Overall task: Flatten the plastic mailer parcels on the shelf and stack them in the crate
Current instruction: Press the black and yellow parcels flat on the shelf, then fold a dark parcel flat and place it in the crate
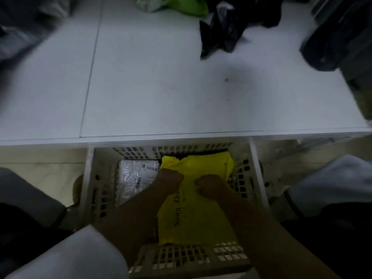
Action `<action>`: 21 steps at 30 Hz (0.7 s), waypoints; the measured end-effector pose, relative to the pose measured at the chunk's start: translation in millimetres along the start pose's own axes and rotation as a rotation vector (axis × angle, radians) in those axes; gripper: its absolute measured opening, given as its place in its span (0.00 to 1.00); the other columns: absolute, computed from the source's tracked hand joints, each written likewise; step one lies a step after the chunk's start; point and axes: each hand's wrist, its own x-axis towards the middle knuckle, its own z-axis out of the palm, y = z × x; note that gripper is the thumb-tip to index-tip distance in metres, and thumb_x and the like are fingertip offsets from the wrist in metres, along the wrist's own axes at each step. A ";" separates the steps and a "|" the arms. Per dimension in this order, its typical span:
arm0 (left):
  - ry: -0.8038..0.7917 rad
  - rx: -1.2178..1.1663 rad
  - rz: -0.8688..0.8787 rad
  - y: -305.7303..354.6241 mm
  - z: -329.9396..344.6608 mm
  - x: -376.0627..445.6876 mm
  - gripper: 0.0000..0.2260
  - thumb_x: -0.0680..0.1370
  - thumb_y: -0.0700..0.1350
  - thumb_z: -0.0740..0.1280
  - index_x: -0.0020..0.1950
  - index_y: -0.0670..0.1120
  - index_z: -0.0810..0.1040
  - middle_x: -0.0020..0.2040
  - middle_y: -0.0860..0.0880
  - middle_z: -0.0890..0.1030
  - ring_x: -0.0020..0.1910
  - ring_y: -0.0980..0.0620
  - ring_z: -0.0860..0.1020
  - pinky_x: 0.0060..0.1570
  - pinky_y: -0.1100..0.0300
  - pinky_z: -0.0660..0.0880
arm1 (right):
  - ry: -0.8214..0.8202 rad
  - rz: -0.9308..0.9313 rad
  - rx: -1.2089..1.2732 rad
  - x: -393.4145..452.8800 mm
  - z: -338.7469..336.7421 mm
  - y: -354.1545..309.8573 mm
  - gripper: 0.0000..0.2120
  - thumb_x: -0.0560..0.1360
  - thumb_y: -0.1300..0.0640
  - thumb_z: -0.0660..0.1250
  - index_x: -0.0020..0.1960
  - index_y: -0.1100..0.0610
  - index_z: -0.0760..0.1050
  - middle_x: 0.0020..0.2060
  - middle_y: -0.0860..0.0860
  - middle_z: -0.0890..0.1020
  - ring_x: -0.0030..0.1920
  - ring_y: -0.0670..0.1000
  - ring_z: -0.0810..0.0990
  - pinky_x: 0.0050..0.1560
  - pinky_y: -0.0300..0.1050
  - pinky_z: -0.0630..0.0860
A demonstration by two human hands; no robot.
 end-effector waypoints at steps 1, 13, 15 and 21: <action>-0.056 0.092 0.041 4.3 -11.8 -7.7 0.10 0.75 0.45 0.70 0.54 0.43 0.81 0.47 0.44 0.82 0.46 0.51 0.82 0.41 0.63 0.75 | 0.021 0.010 0.025 -7.7 -9.3 -5.4 0.21 0.84 0.52 0.52 0.75 0.56 0.60 0.72 0.57 0.66 0.71 0.56 0.64 0.67 0.48 0.59; 0.289 0.166 -0.232 -2.8 -181.9 -123.2 0.13 0.82 0.47 0.57 0.63 0.44 0.73 0.59 0.43 0.77 0.56 0.43 0.76 0.52 0.53 0.72 | 0.450 0.086 -0.150 -118.6 -171.0 -75.5 0.10 0.78 0.60 0.60 0.54 0.59 0.77 0.51 0.59 0.79 0.50 0.59 0.77 0.43 0.45 0.69; 0.366 0.124 -0.278 -3.6 -208.8 -140.8 0.16 0.82 0.49 0.56 0.67 0.46 0.70 0.64 0.44 0.74 0.61 0.44 0.74 0.55 0.53 0.71 | 0.504 0.110 -0.156 -140.7 -197.4 -85.9 0.11 0.79 0.58 0.59 0.56 0.58 0.77 0.53 0.57 0.78 0.52 0.58 0.77 0.45 0.45 0.70; 0.558 0.055 -0.307 5.0 -269.4 -168.5 0.17 0.80 0.49 0.58 0.68 0.47 0.71 0.65 0.45 0.73 0.63 0.43 0.71 0.54 0.53 0.69 | 0.634 0.240 -0.105 -179.8 -252.0 -94.5 0.11 0.78 0.56 0.59 0.57 0.56 0.76 0.56 0.55 0.76 0.51 0.56 0.75 0.45 0.45 0.69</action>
